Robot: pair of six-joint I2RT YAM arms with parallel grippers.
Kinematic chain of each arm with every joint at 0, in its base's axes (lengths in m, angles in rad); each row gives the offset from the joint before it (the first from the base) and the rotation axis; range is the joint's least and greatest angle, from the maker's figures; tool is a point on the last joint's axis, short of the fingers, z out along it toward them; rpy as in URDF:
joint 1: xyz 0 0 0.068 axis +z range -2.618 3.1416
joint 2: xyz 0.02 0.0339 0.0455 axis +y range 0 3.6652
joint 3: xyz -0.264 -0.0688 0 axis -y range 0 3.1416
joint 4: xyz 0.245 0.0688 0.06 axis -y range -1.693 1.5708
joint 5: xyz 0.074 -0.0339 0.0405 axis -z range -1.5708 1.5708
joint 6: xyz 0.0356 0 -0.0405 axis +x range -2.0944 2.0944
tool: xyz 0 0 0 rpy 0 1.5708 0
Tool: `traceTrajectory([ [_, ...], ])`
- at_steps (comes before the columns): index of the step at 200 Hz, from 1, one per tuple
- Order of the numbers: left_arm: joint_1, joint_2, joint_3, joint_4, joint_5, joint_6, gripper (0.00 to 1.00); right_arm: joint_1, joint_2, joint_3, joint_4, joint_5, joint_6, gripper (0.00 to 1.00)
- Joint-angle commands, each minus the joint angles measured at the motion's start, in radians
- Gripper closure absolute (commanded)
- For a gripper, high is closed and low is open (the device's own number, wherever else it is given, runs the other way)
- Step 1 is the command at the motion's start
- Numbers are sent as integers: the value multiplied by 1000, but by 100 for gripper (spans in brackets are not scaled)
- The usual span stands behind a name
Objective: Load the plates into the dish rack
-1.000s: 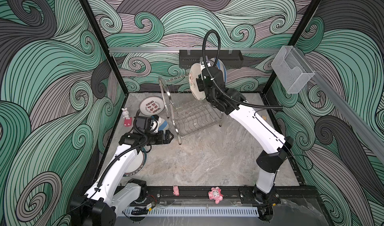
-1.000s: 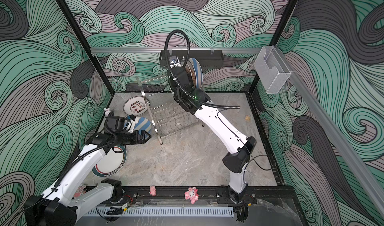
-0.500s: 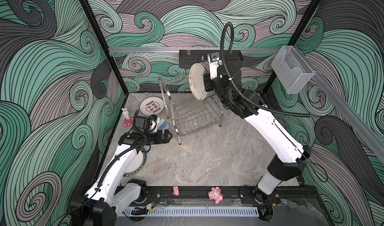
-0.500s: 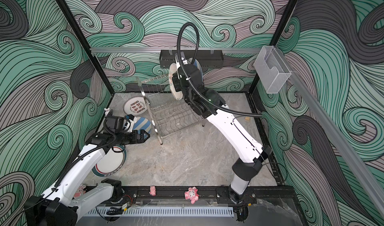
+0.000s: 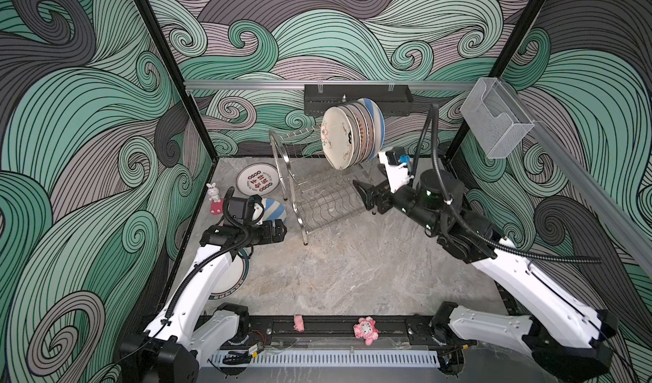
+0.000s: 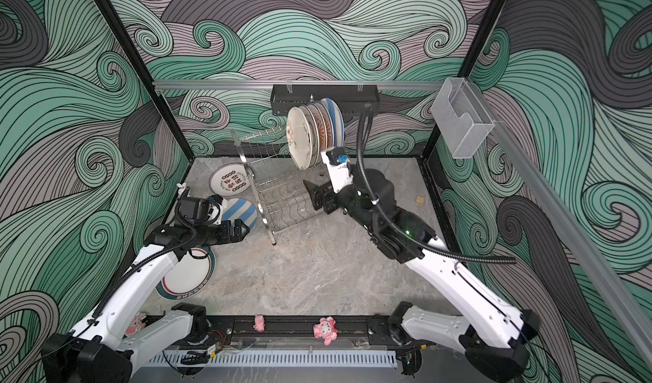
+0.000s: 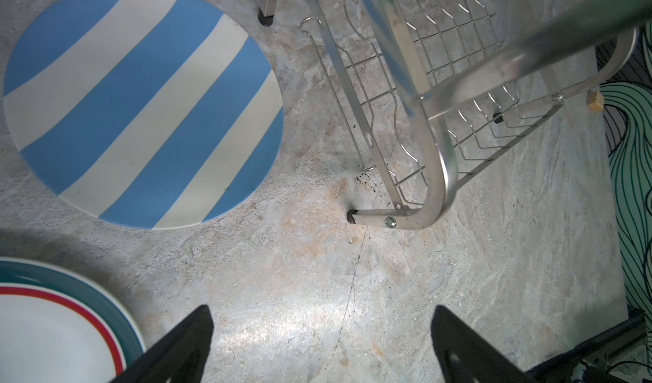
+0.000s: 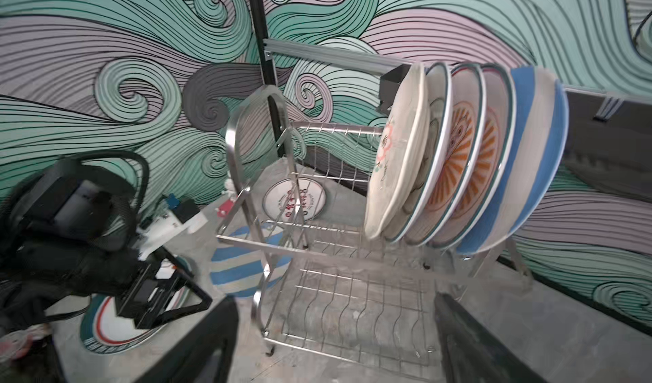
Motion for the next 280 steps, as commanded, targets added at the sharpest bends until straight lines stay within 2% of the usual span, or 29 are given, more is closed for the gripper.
traceTrajectory([
  [1,10,-34,-2,-57,-65,-60,1,4,-147,-182,93,-116,62,1],
  [30,10,-60,-29,-36,-59,-127,2,4,-299,-405,151,-140,149,0],
  [52,11,-75,-27,-77,-120,-174,1,4,-362,-503,135,-185,209,0],
  [117,10,-128,-161,-15,-272,-265,1,4,-418,-662,182,-188,247,0],
  [160,11,-85,-215,12,-362,-309,2,3,-395,-704,235,-204,242,1],
  [206,11,31,-243,47,-342,-338,2,3,-369,-718,235,-301,247,0],
  [280,12,102,-258,61,-258,-335,1,1,-362,-748,237,-279,268,0],
])
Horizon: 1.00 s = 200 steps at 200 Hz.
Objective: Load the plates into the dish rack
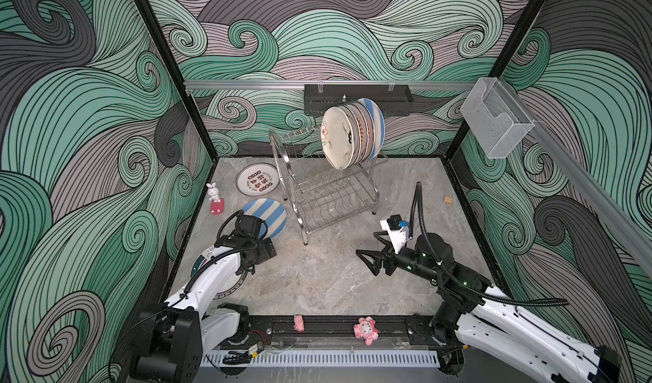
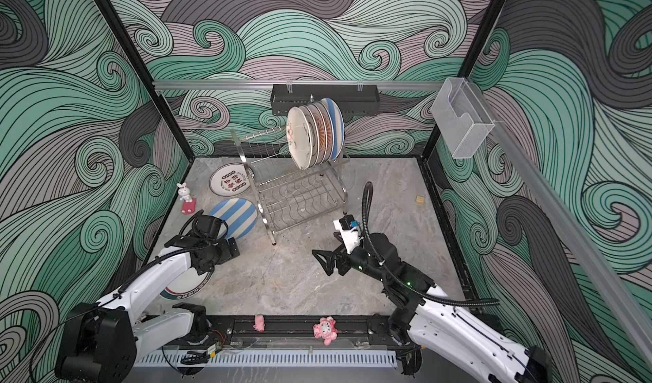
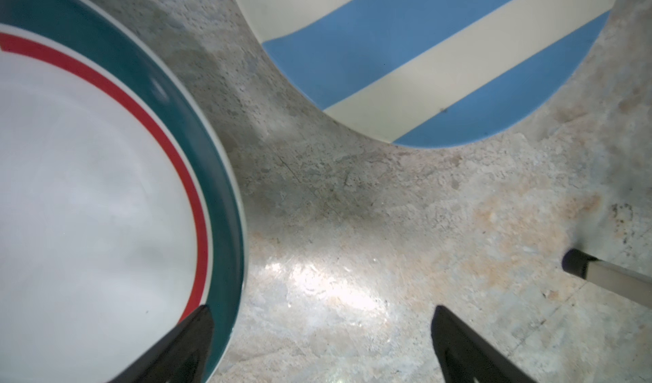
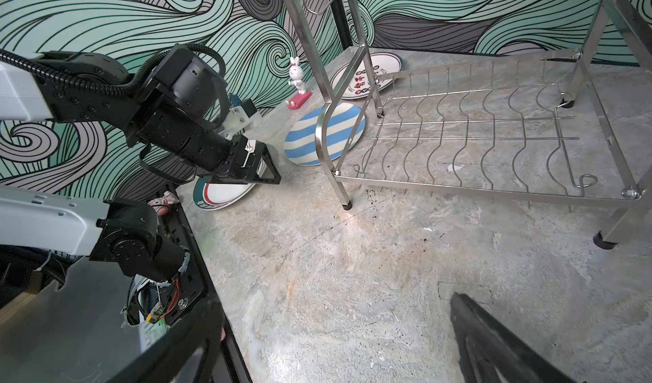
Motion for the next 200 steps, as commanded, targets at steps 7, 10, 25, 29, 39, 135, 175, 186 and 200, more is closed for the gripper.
traceTrajectory([
  [7,4,0,-17,15,39,-14,1,1,12,-20,33,-10,28,0],
  [10,4,1,-20,13,42,-15,2,1,15,-21,35,-11,31,0],
  [25,5,6,-29,12,61,-17,2,1,25,-24,41,-17,38,0],
  [29,5,7,-33,13,65,-18,1,1,29,-25,41,-19,40,0],
  [39,5,5,-39,14,71,-20,1,1,36,-25,44,-23,42,0],
  [135,2,-54,-85,40,223,-41,1,0,85,-20,38,-21,31,1],
  [175,-9,-114,-112,82,331,-51,2,-1,109,2,13,-35,42,0],
  [186,-27,-126,-116,91,345,-67,1,-1,115,3,13,-37,45,0],
  [200,-51,-134,-127,108,344,-82,1,-1,127,4,15,-44,49,1],
])
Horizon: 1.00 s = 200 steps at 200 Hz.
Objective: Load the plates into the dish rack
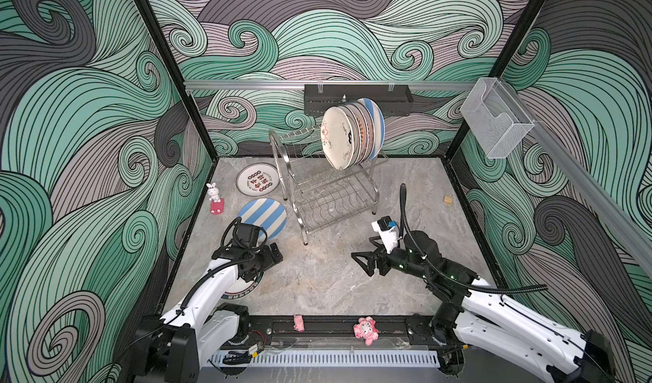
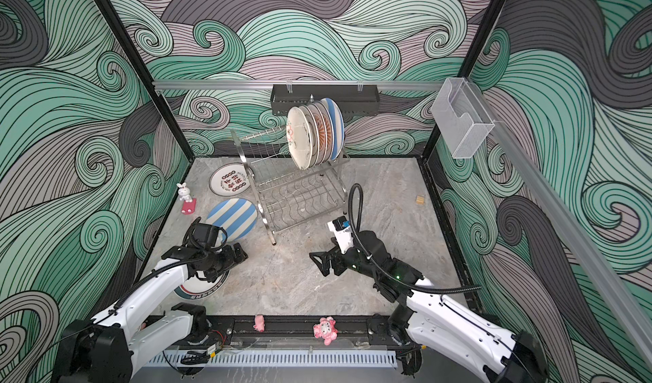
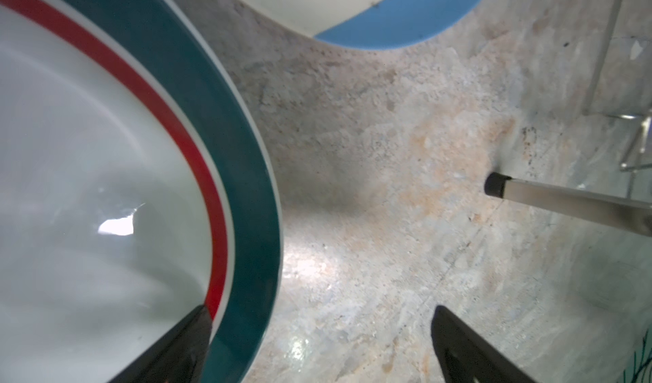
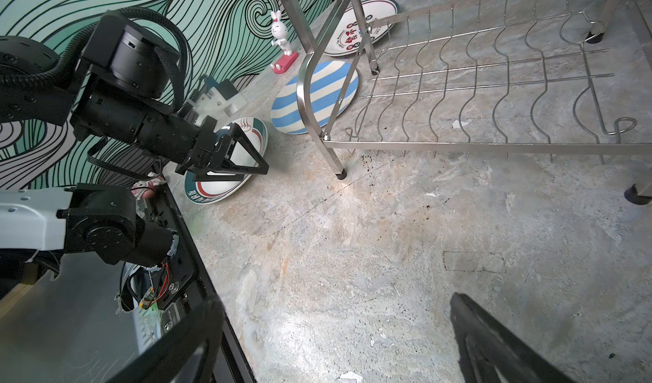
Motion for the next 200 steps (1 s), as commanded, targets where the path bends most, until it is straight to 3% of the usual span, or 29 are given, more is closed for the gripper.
traceTrajectory([
  [1,-36,-20,-16,35,65,-43,1,-1,13,18,2,-23,12,0],
  [52,-208,55,-15,140,49,-97,1,-1,75,35,11,-59,42,0],
  [112,-403,183,80,220,0,-145,2,0,166,8,84,-151,163,0],
  [165,-461,186,134,245,-1,-149,1,1,204,-1,104,-181,212,0],
  [200,-463,174,182,65,-97,-113,1,1,197,14,84,-161,201,0],
])
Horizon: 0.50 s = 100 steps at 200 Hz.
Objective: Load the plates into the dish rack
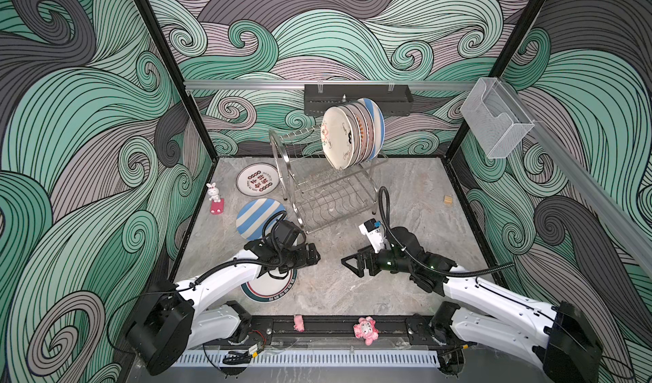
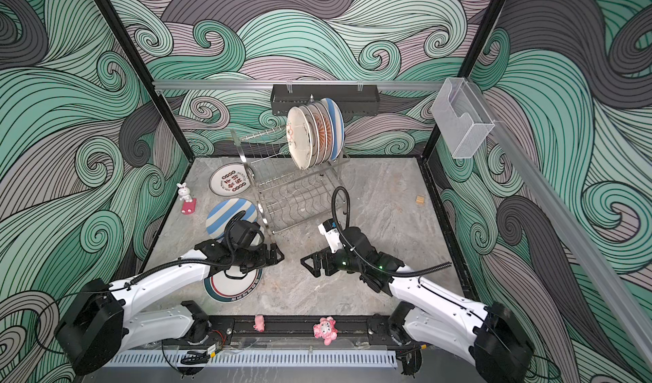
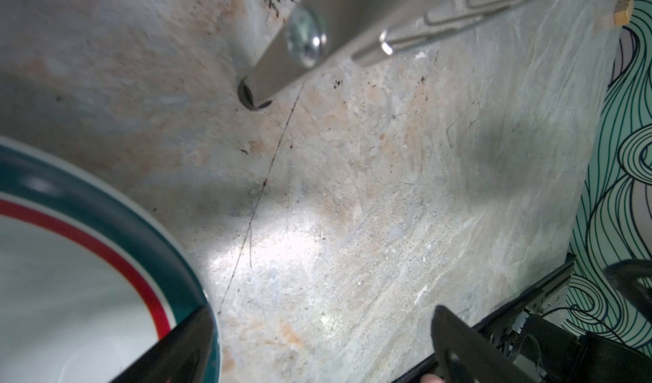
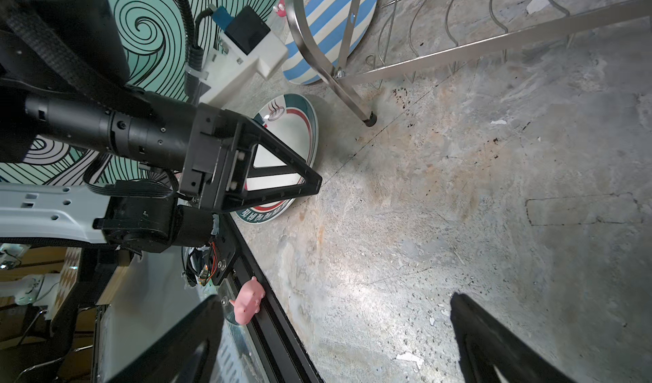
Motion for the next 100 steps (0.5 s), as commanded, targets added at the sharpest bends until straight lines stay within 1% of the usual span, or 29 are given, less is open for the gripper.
traceTrajectory([
  [1,-6,-10,49,-135,-92,22,1,1,-8,13,9,1,5,1],
  [24,-6,-44,6,-133,-107,14,1,1,-3,14,15,-1,6,0],
  [52,-13,-31,-48,-61,-50,22,1,1,14,6,29,-12,29,0],
  [75,-36,-6,-49,-25,-16,44,1,1,32,-24,98,-31,85,0],
  [100,-68,20,-28,7,12,74,1,1,39,-28,100,-24,102,0],
])
